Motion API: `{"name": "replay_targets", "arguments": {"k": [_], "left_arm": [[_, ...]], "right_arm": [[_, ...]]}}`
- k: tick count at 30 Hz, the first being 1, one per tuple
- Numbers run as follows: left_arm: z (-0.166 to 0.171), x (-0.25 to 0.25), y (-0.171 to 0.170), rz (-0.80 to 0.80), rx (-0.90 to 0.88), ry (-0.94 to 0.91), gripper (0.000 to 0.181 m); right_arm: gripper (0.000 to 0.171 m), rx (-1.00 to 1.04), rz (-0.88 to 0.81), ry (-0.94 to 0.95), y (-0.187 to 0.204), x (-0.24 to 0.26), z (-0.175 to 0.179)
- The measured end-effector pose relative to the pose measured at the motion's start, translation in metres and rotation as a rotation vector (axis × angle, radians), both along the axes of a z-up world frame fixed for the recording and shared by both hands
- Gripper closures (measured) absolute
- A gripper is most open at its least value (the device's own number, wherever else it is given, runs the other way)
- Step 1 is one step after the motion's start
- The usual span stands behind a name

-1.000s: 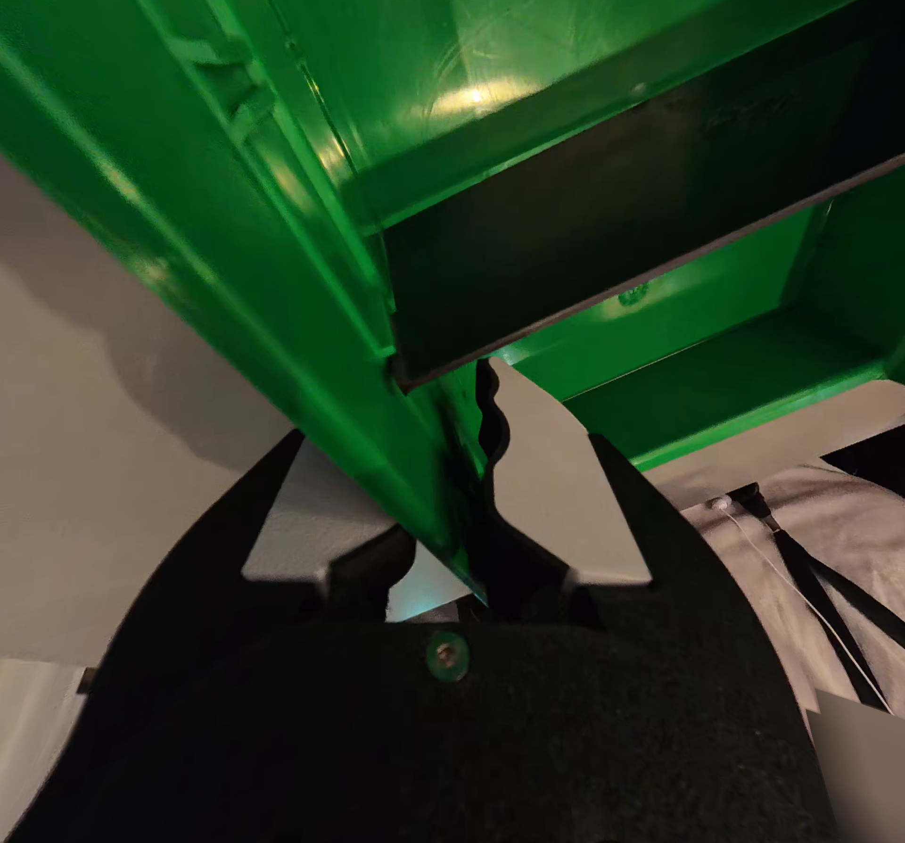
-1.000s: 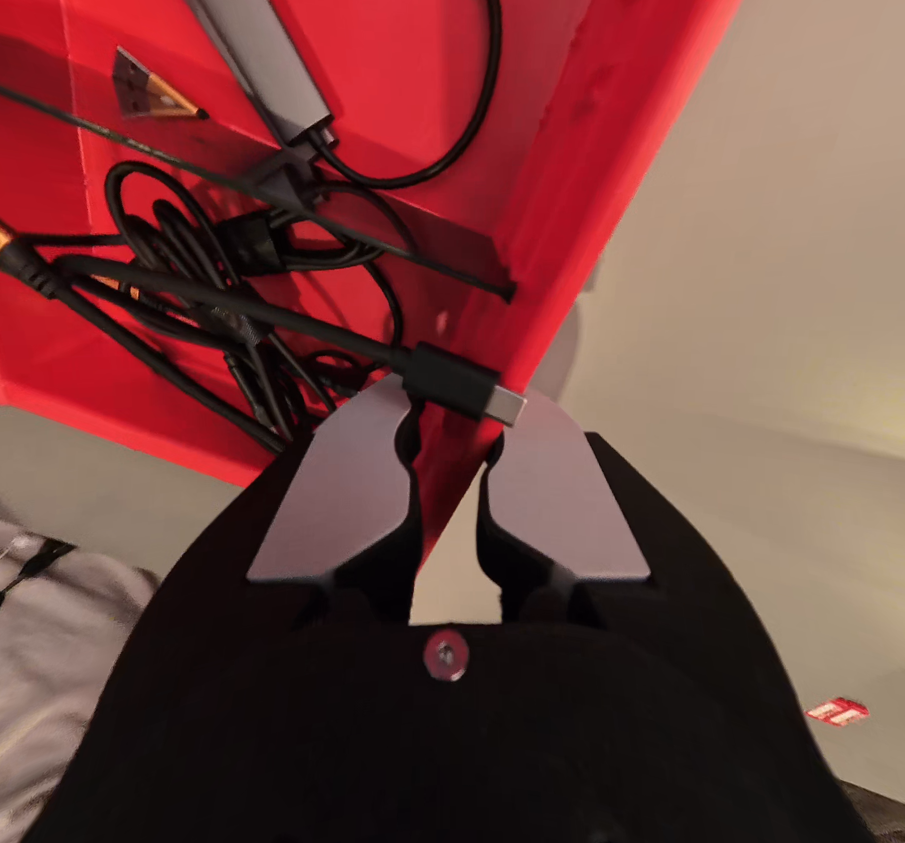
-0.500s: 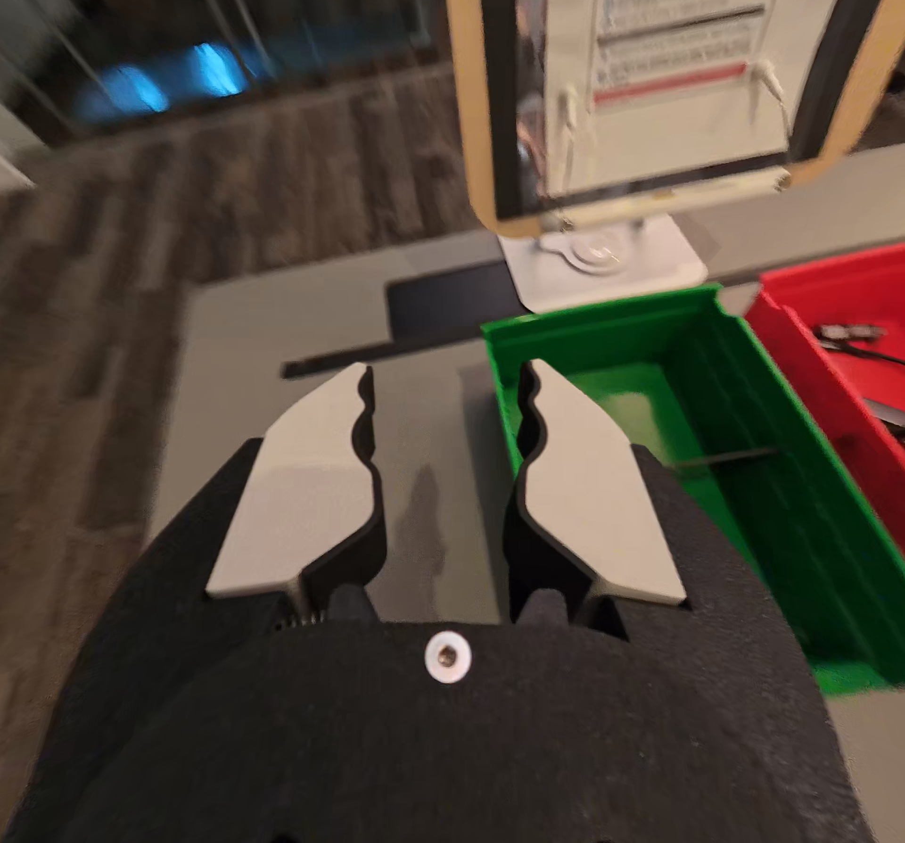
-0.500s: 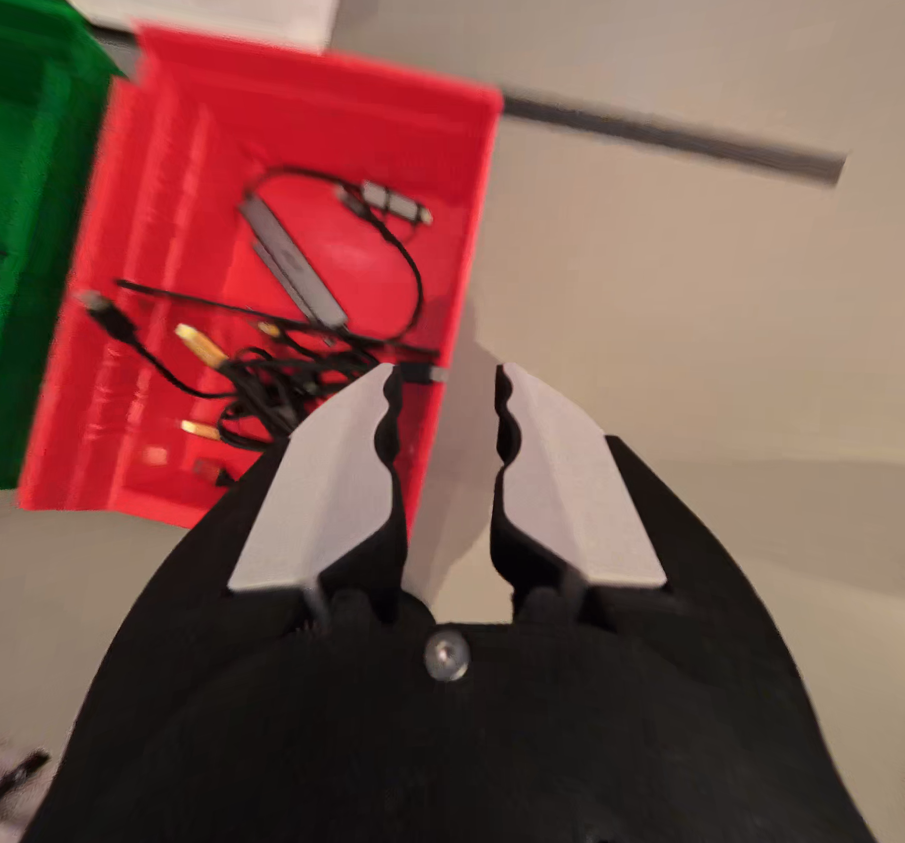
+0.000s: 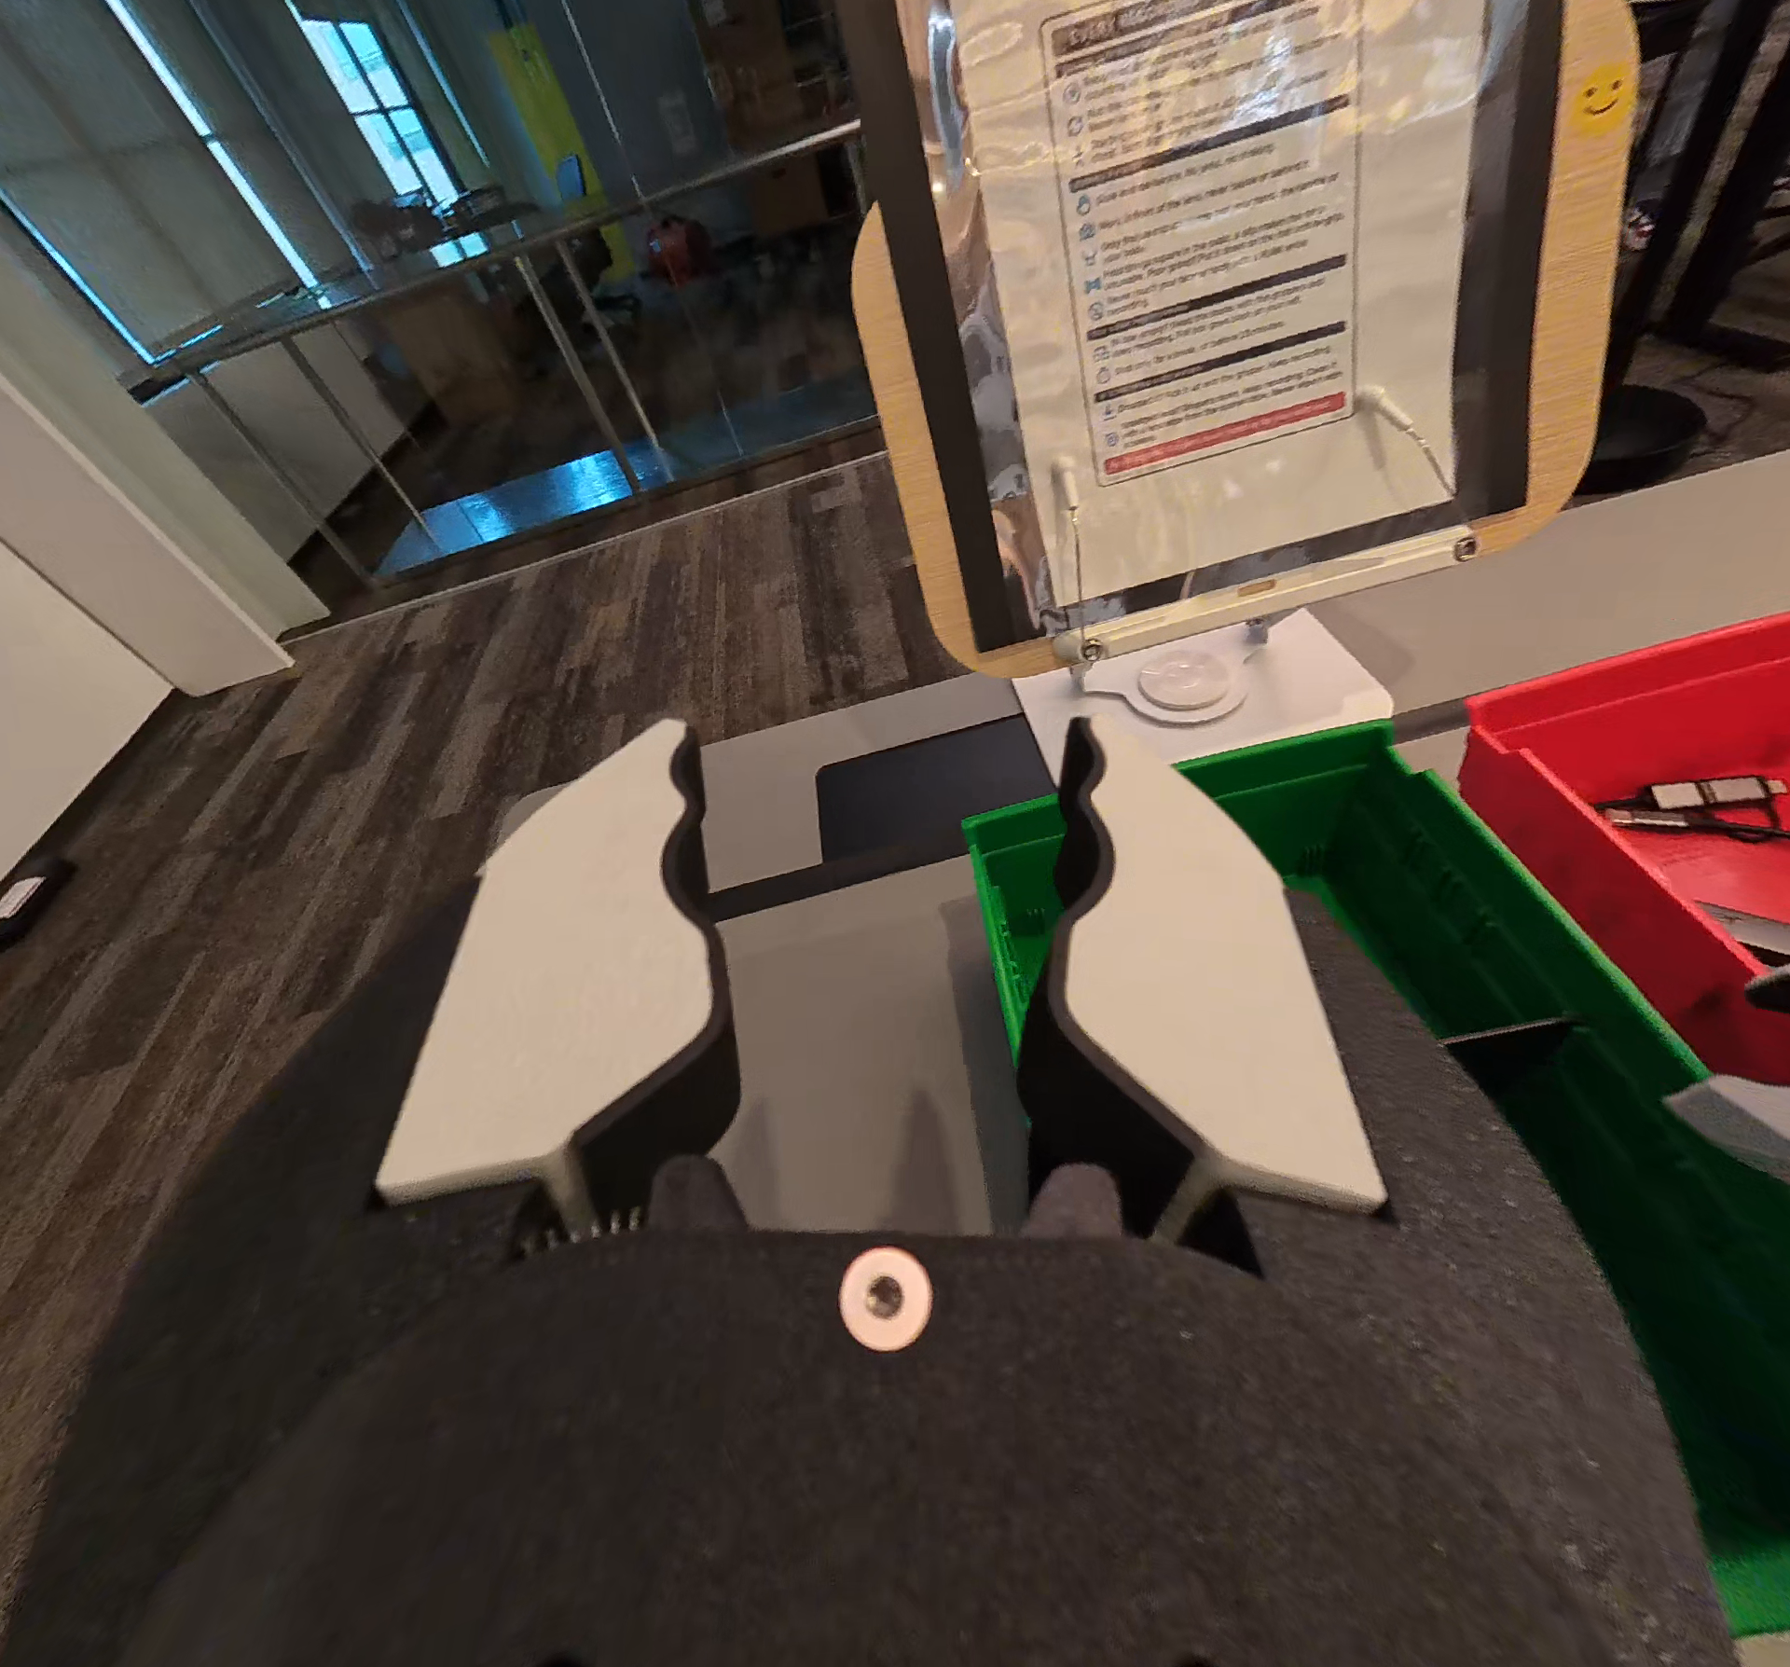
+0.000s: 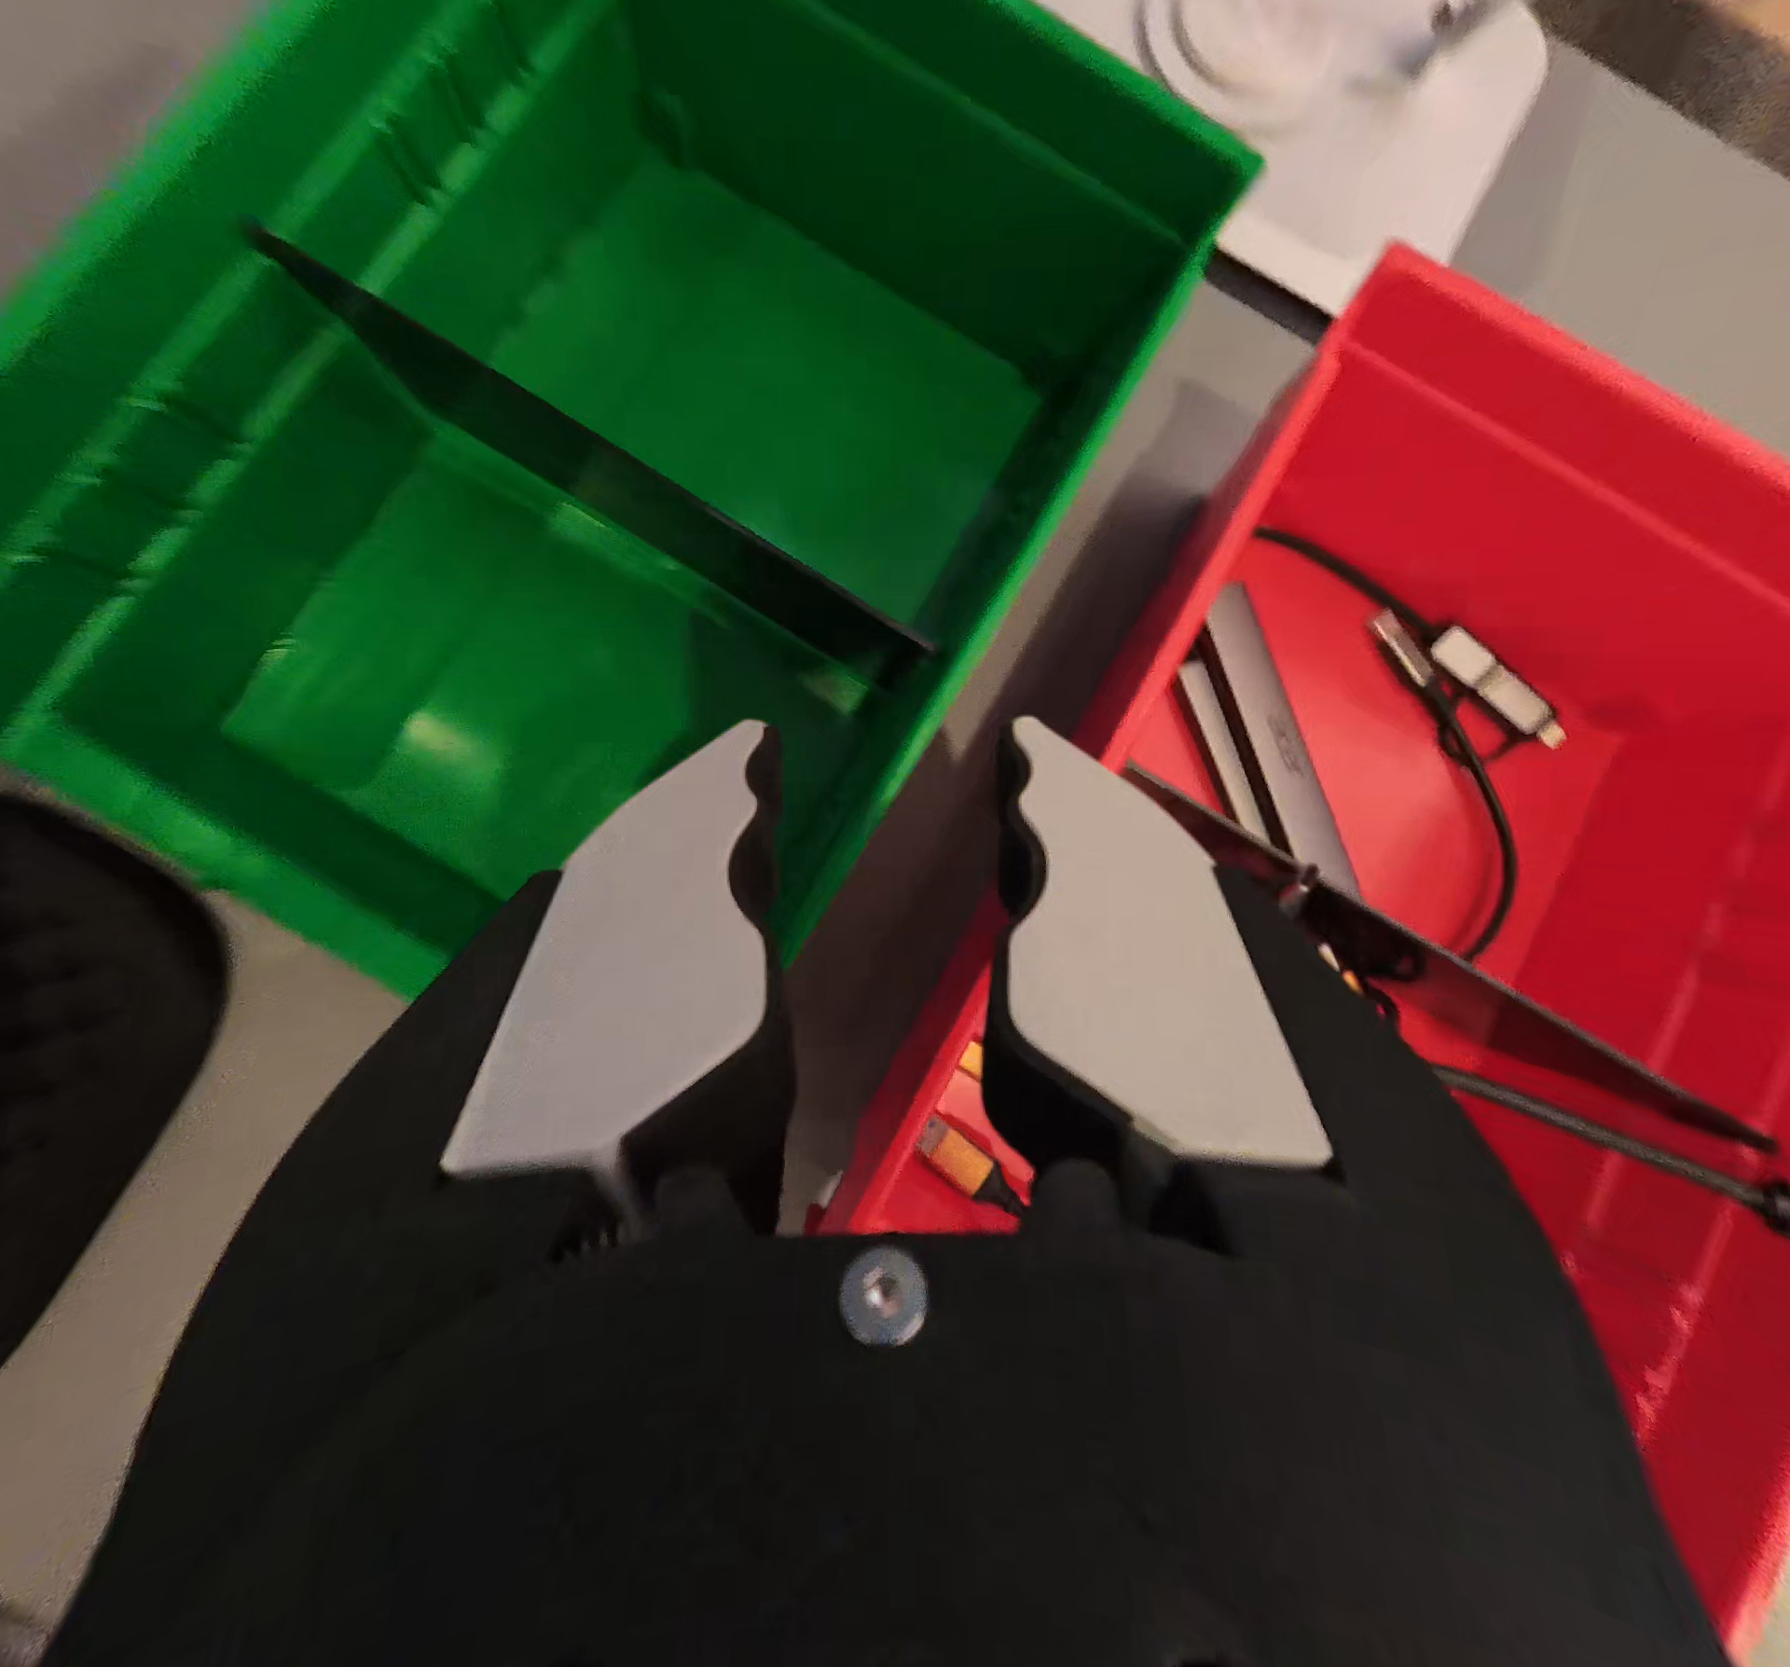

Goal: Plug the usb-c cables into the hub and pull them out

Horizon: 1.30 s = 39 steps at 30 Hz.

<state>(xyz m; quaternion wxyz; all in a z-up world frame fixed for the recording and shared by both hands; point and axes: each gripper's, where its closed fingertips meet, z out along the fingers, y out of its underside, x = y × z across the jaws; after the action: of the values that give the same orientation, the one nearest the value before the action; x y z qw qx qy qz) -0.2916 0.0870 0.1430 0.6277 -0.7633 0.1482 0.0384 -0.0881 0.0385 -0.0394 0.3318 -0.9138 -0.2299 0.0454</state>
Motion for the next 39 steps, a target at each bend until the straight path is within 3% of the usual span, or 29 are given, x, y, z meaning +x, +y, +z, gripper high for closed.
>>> {"name": "replay_targets", "arguments": {"k": [1, 5, 8, 11, 14, 23, 31, 33, 39], "left_arm": [[0.001, 0.002, -0.001, -0.013, 0.004, -0.005, 0.111], [0.002, 0.009, -0.003, -0.069, 0.000, -0.039, 0.111], [-0.001, 0.011, -0.004, -0.104, -0.018, -0.058, 0.111], [-0.004, 0.010, -0.007, -0.134, -0.039, -0.070, 0.112], [-0.003, 0.007, -0.010, -0.161, -0.039, -0.106, 0.112], [-0.005, 0.000, -0.016, -0.199, -0.058, -0.159, 0.114], [-0.003, -0.002, -0.023, -0.223, -0.057, -0.171, 0.115], [-0.003, -0.002, -0.024, -0.223, -0.060, -0.170, 0.115], [-0.003, 0.002, -0.026, -0.231, -0.063, -0.154, 0.117]], "right_arm": [[0.127, -0.014, -0.042, -0.037, 0.002, 0.006, -0.007], [0.137, -0.118, -0.108, -0.029, 0.002, 0.007, -0.030], [0.136, -0.162, -0.141, -0.017, 0.002, 0.005, -0.034], [0.139, -0.140, -0.164, -0.047, 0.003, 0.010, -0.028], [0.140, -0.196, -0.170, 0.055, 0.001, 0.002, -0.026], [0.141, -0.275, -0.215, -0.067, 0.008, -0.005, -0.038], [0.141, -0.479, -0.229, -0.097, 0.006, -0.008, -0.079], [0.152, -0.482, -0.235, -0.137, 0.009, -0.003, -0.082], [0.158, -0.549, -0.205, -0.084, 0.013, -0.010, -0.083]]}}
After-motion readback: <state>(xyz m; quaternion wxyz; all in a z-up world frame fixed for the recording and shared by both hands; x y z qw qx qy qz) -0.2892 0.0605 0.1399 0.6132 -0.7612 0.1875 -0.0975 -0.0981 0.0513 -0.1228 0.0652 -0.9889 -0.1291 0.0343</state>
